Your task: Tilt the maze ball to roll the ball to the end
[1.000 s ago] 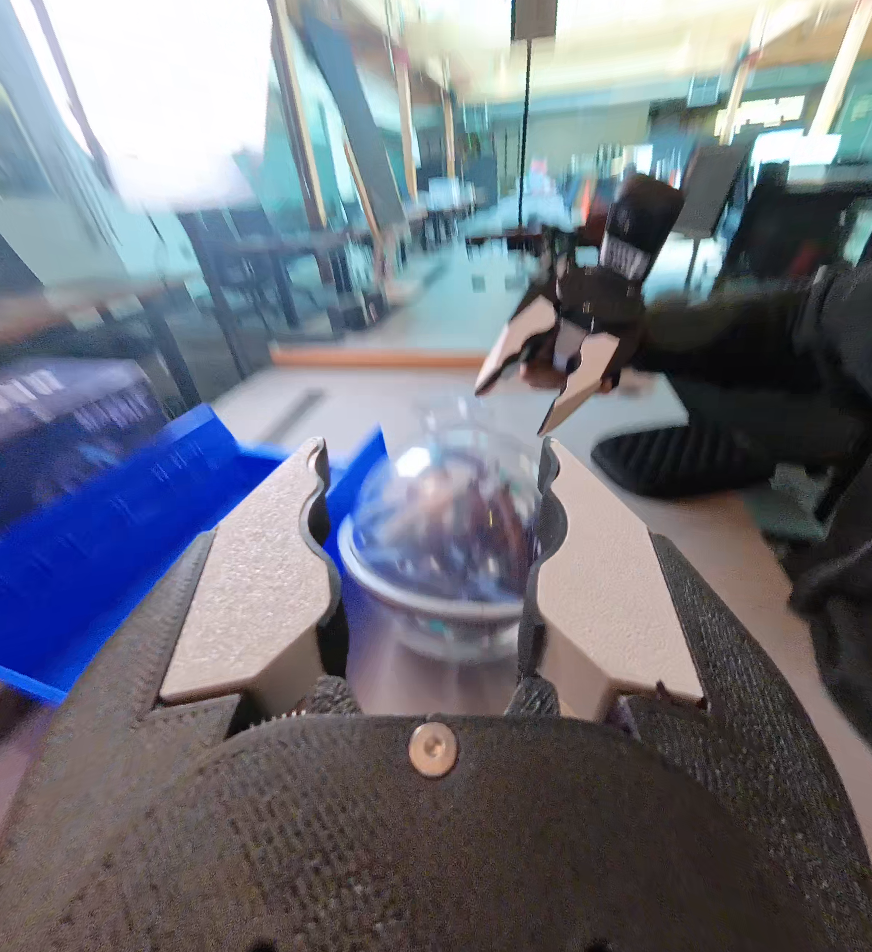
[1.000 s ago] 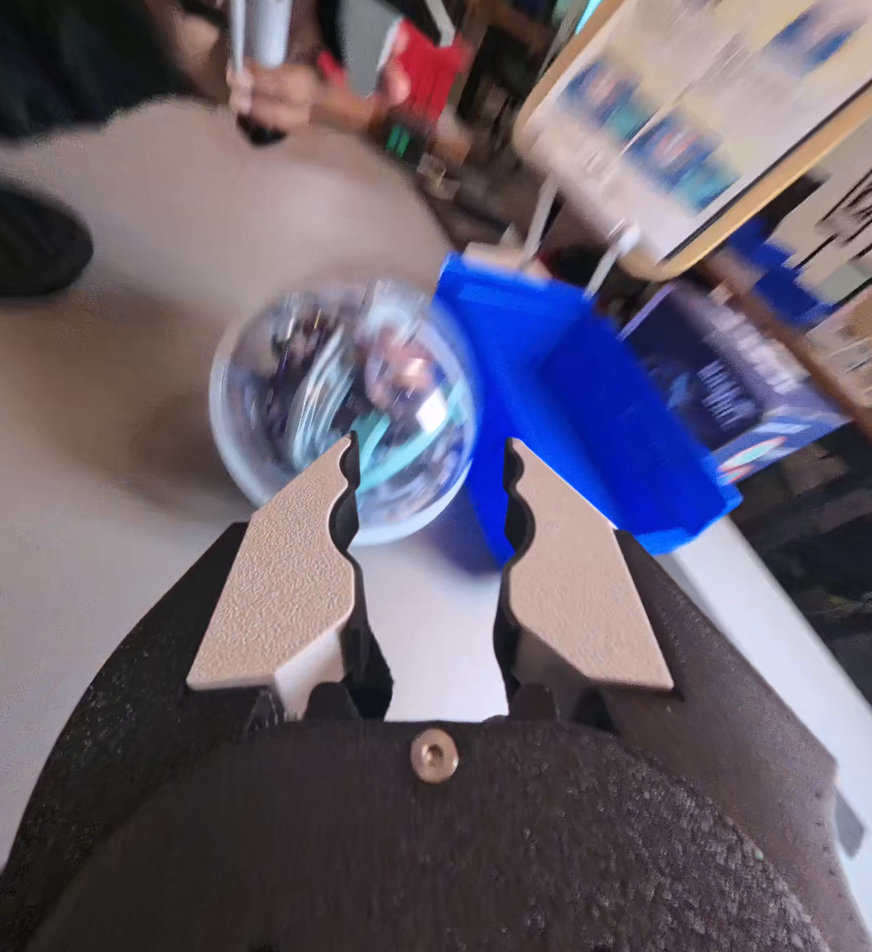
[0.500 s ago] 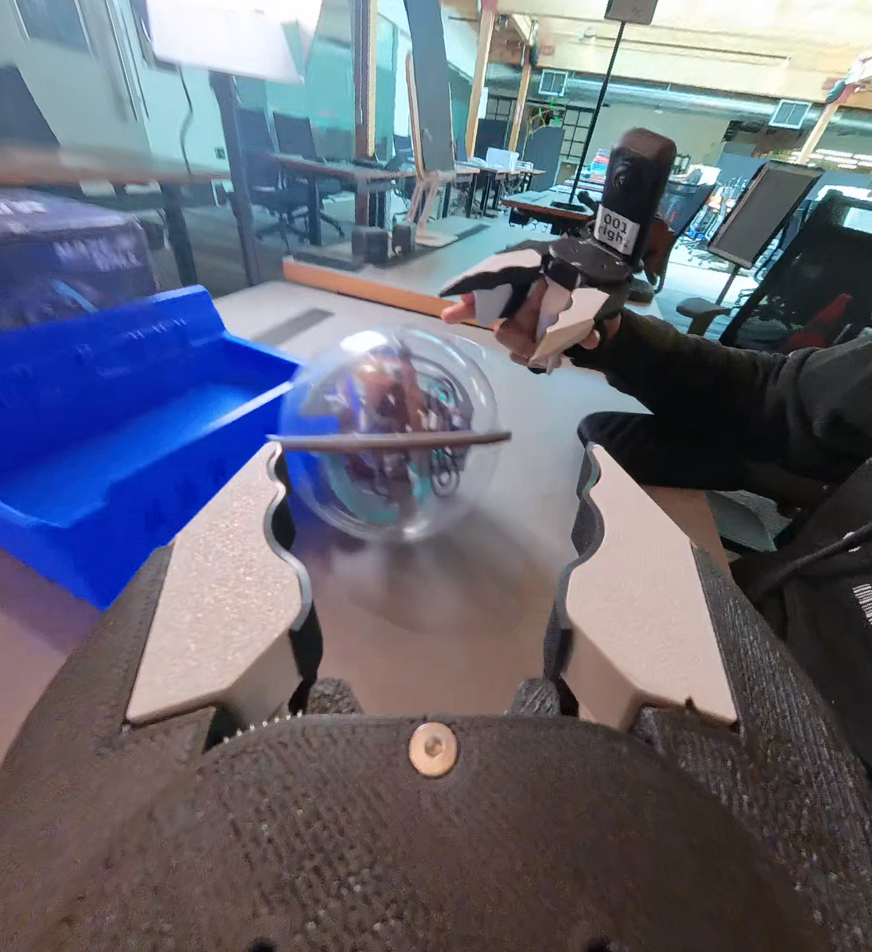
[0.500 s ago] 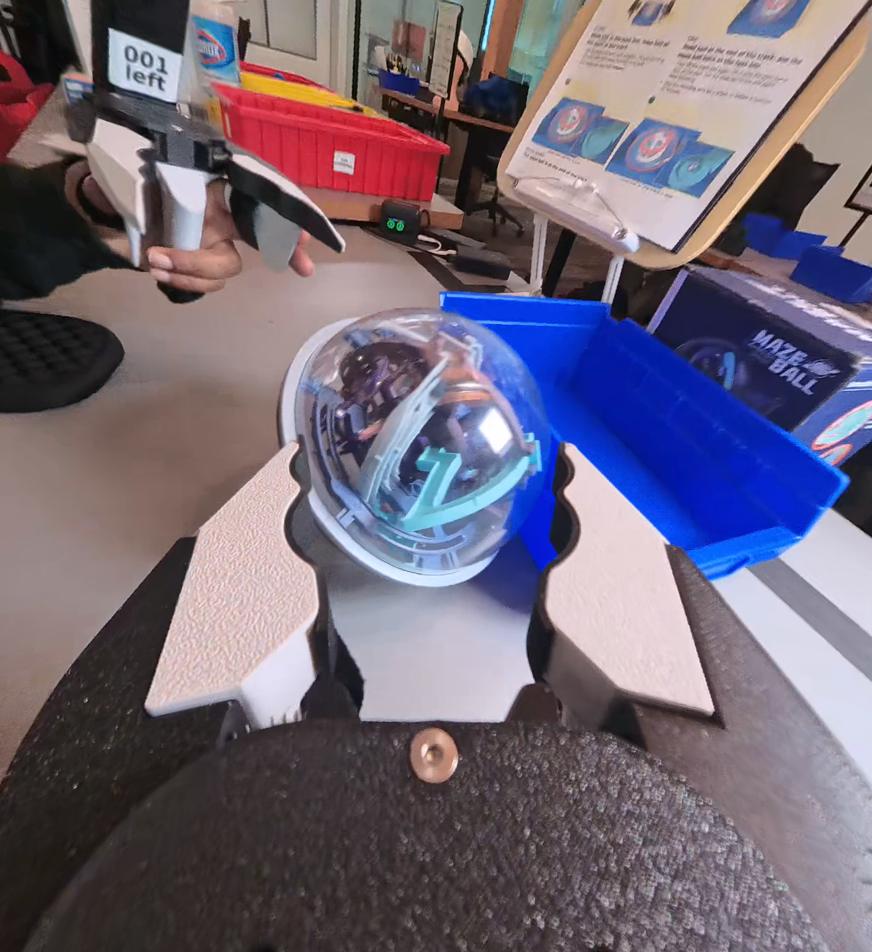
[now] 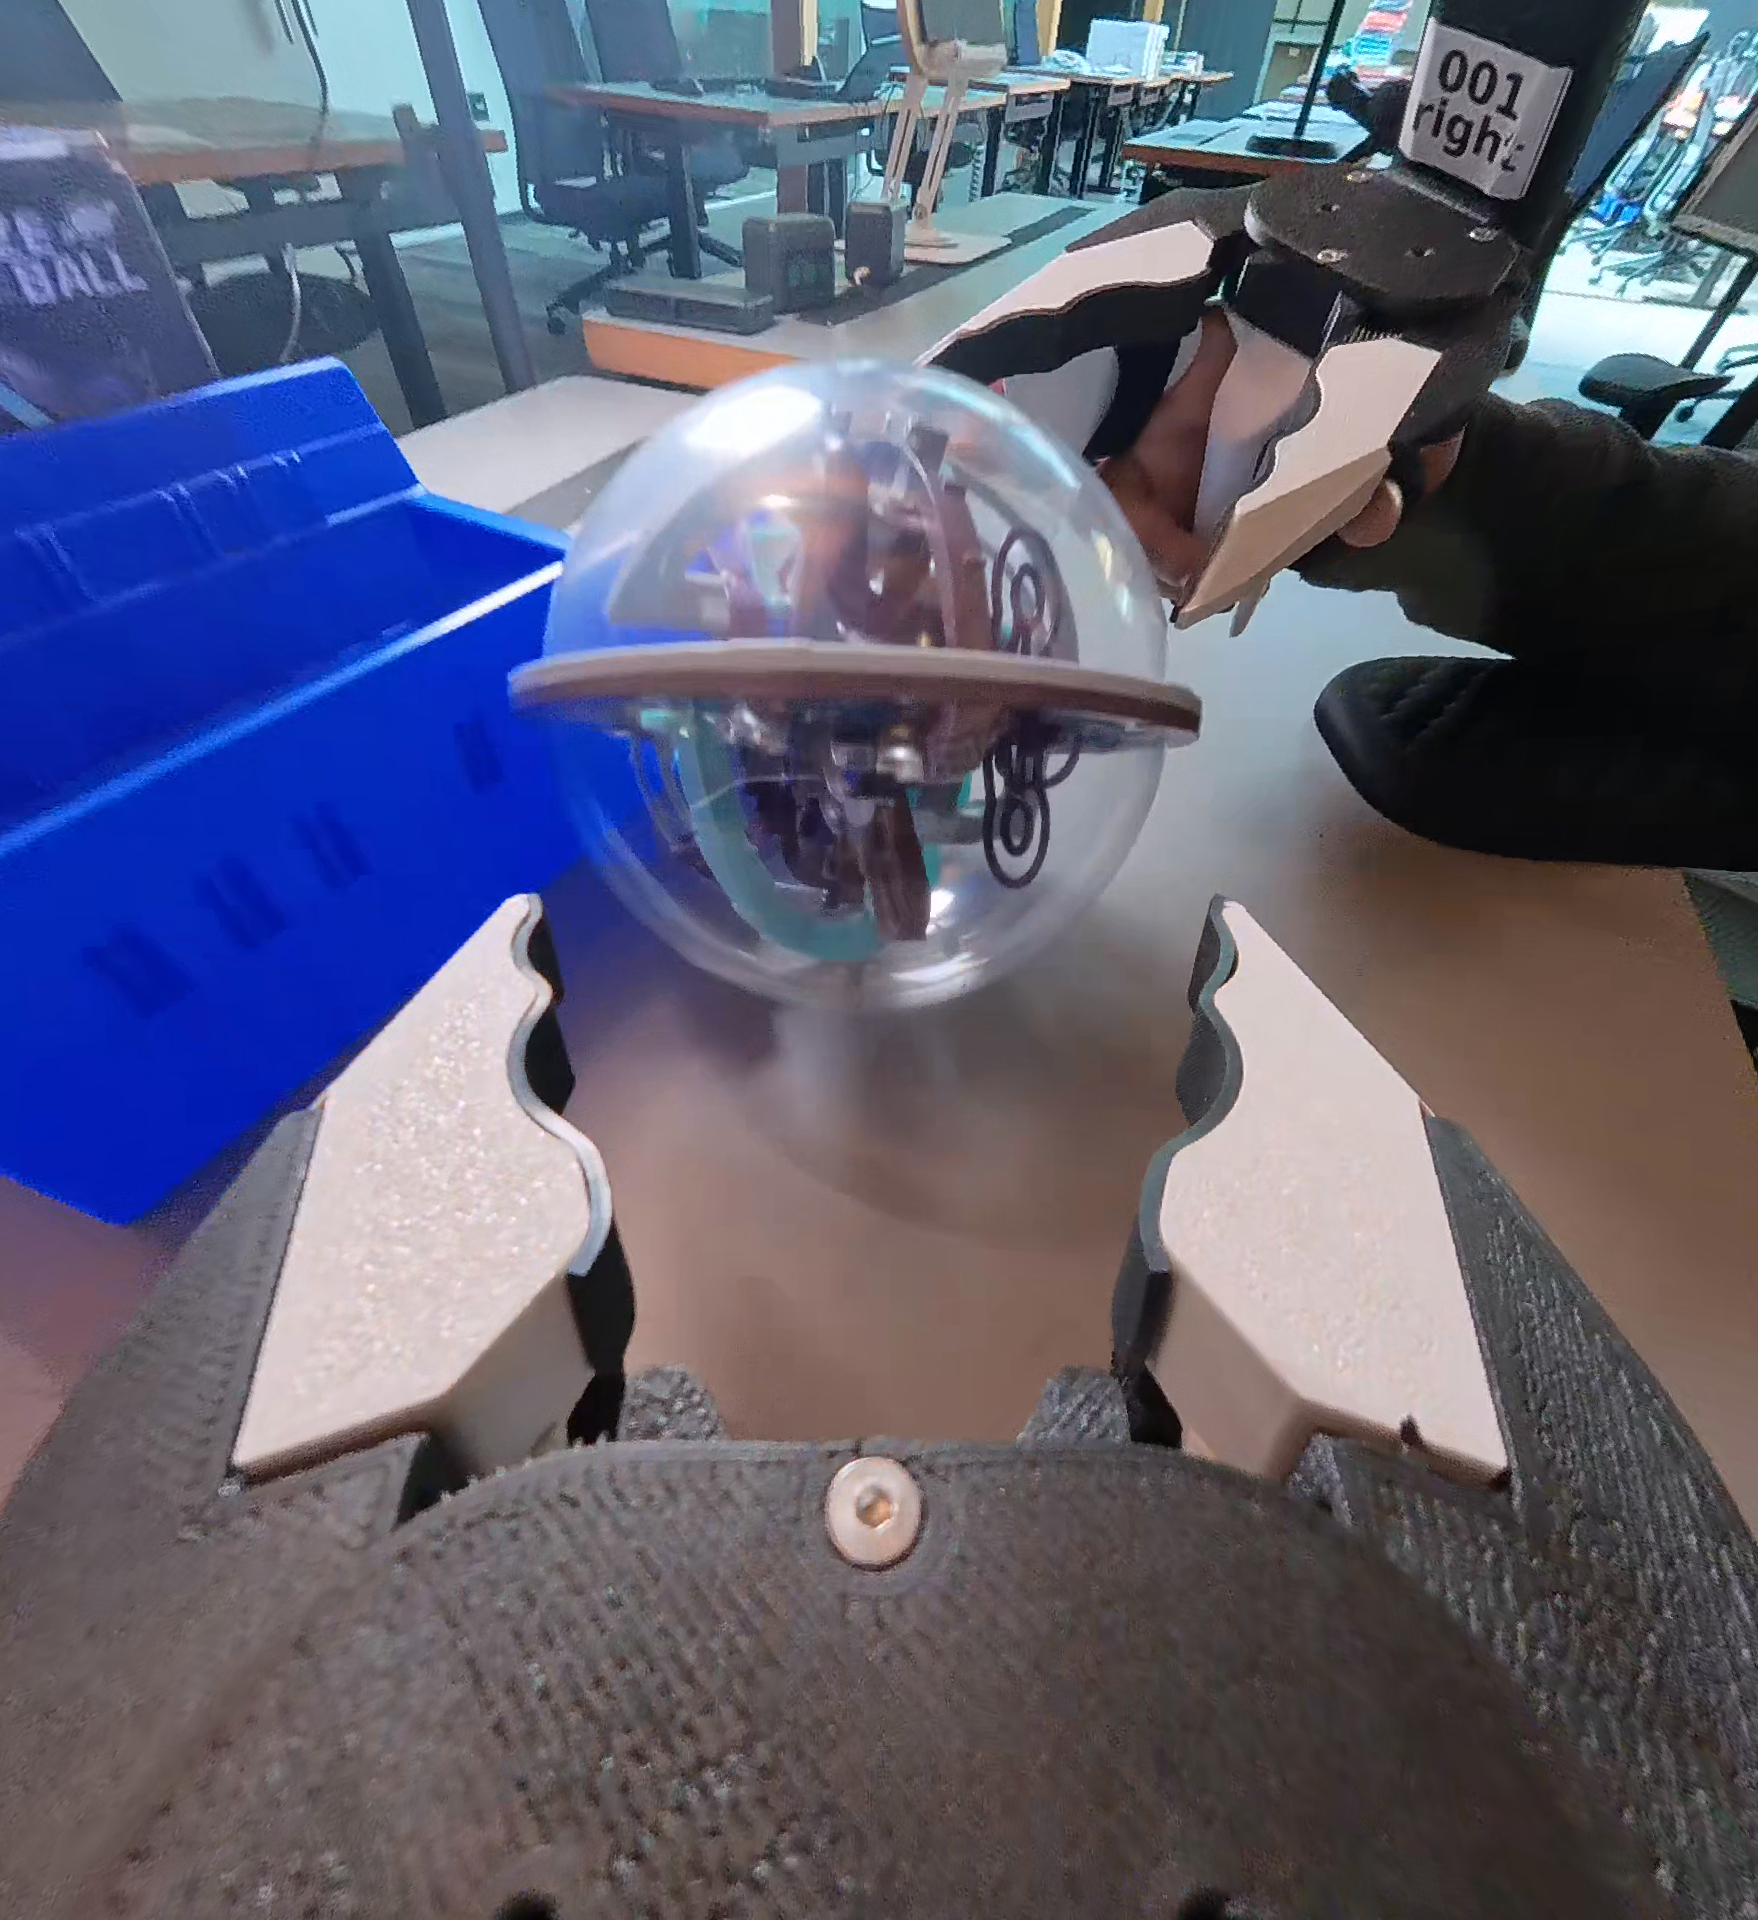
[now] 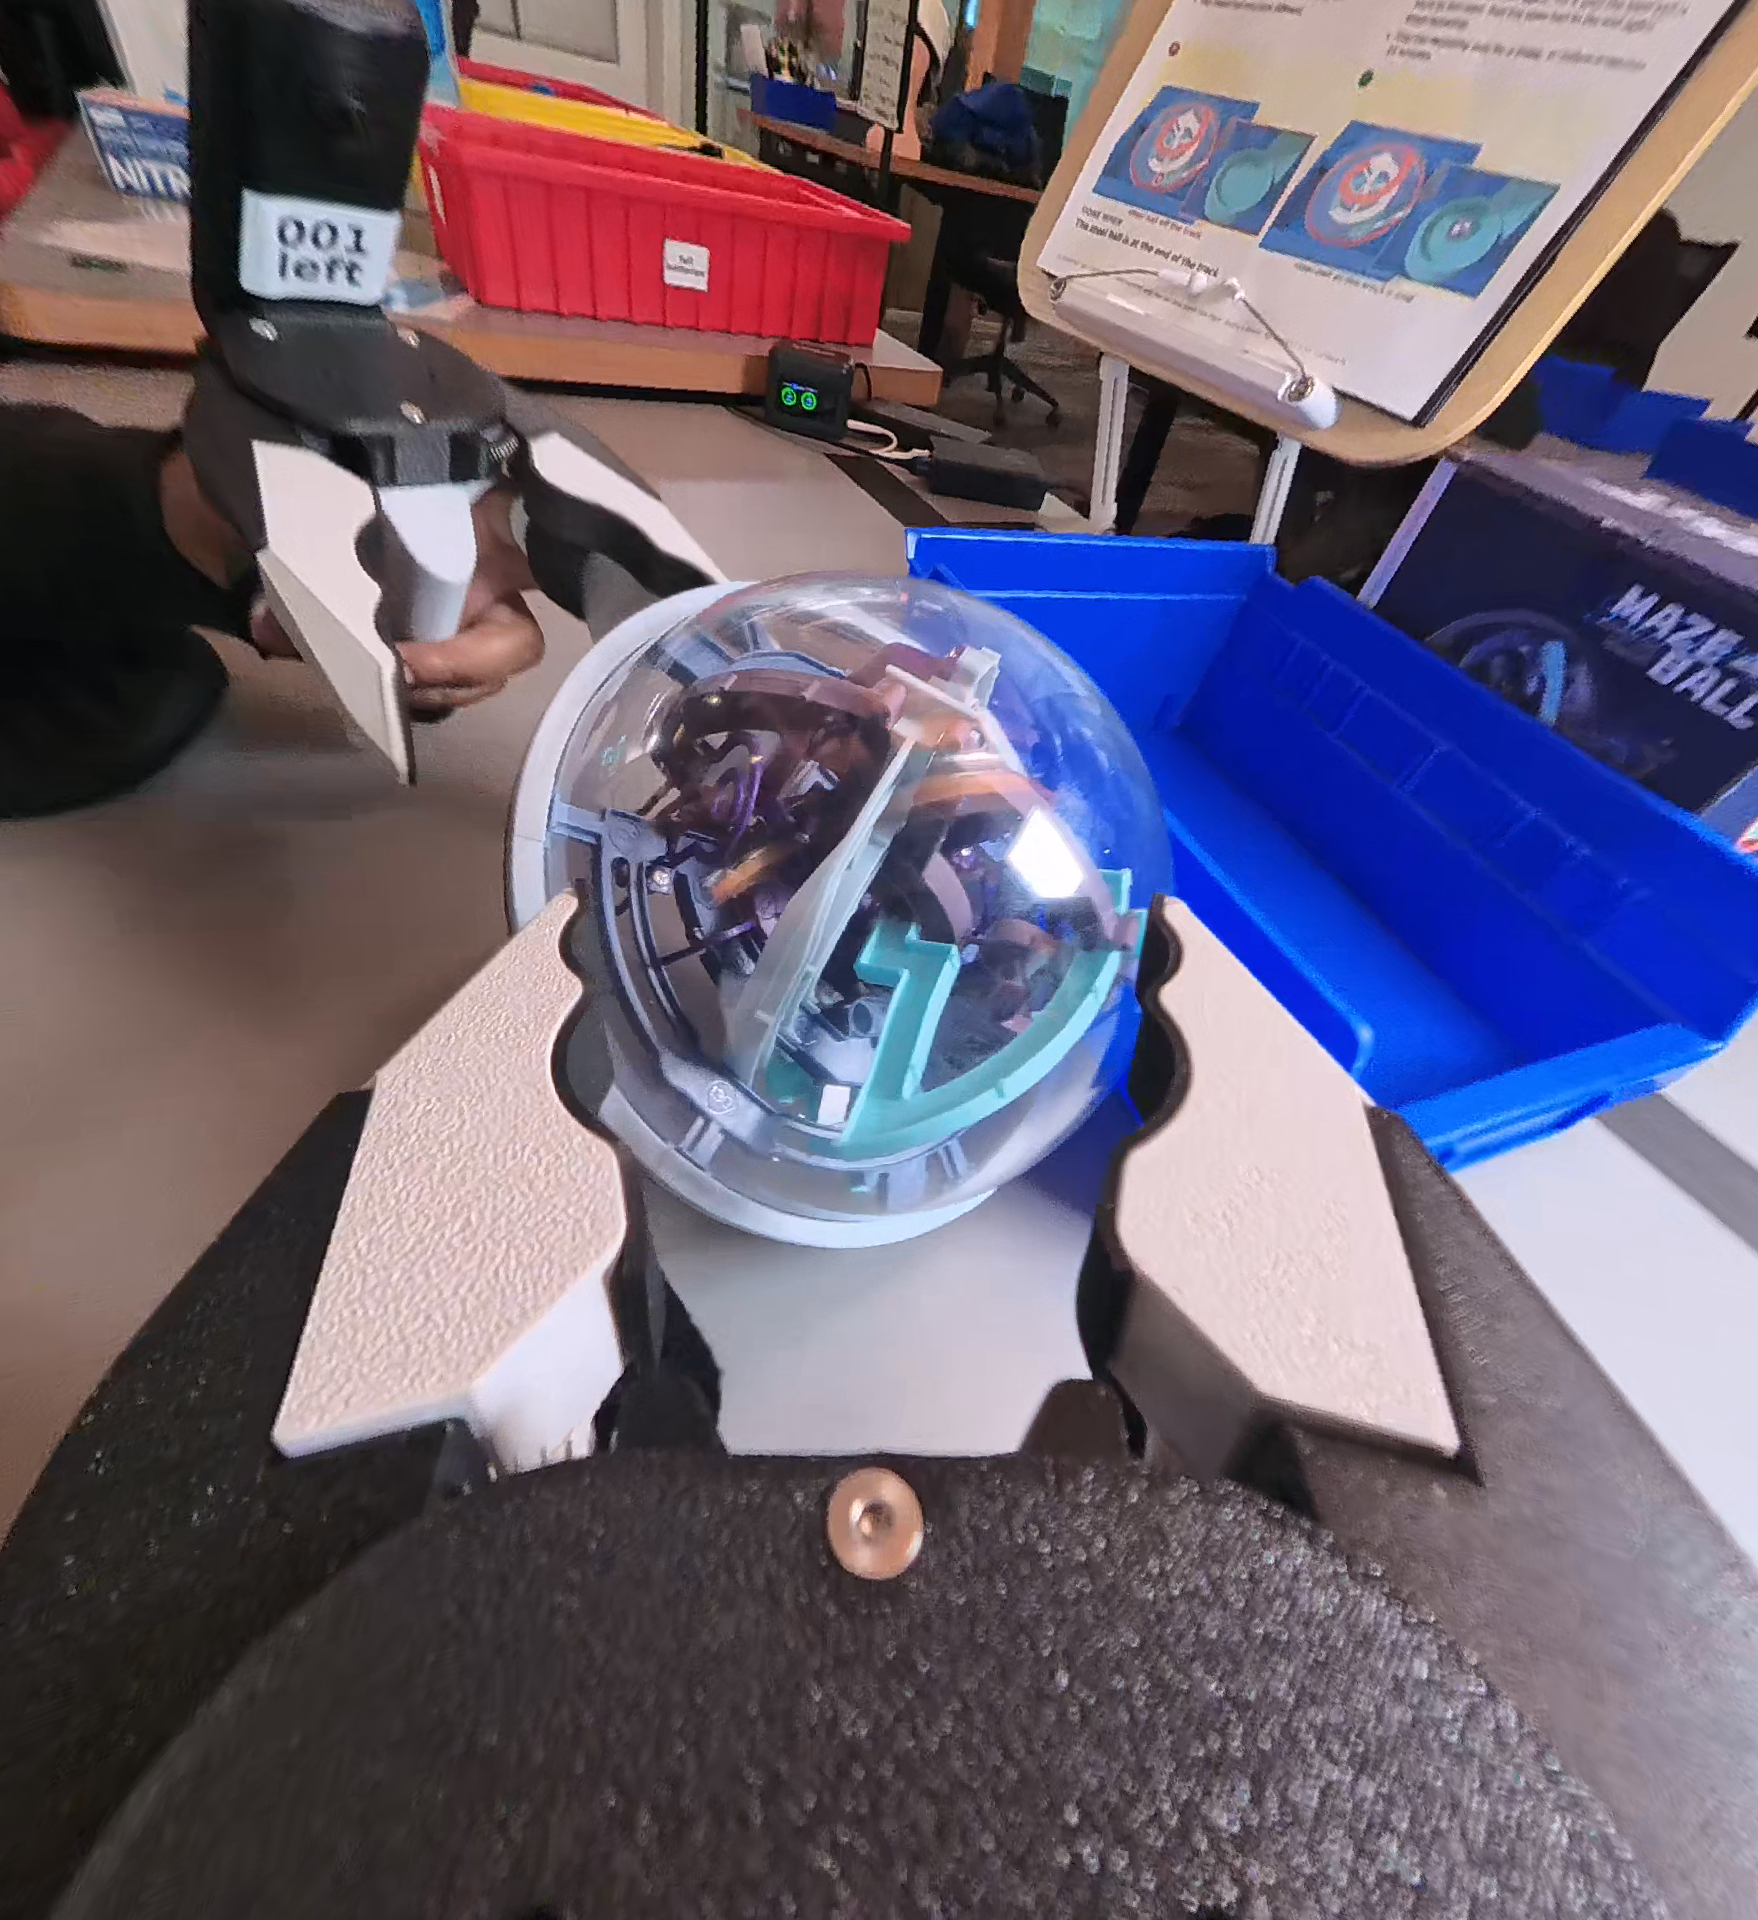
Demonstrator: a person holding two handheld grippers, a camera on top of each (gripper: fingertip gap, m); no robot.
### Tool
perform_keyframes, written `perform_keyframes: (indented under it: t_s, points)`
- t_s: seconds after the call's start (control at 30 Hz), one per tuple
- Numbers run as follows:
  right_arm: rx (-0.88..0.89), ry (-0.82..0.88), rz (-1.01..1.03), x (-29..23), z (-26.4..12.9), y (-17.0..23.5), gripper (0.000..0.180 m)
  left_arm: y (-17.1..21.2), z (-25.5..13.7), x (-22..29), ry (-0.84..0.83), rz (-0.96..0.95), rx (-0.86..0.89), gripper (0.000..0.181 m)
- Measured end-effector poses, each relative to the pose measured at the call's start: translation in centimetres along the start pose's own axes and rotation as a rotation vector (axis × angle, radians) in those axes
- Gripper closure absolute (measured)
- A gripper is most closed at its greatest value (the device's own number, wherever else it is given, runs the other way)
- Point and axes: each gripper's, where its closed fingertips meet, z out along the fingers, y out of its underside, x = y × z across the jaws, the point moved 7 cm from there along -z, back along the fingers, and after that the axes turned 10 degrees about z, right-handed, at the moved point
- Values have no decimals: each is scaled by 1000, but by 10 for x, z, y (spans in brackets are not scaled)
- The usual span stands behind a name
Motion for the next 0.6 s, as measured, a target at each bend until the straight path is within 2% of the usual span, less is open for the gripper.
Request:
perform_keyframes:
  t_s: [0.17, 0.37, 0.47, 0.6]
  points:
    - [11, -38, 62, 5, 2, 11, 74, 20, 24, 7, 45, 36, -83, 56]
    - [27, -82, 183, 18, 10, 19, 72, 28, 60, -12, 88, -28, -125, 48]
    - [32, -81, 236, 15, 11, 24, 73, 25, 58, -17, 91, -32, -120, 49]
    - [-48, -155, 312, 5, 14, 40, 74, 7, 36, -12, 43, 98, -80, 49]
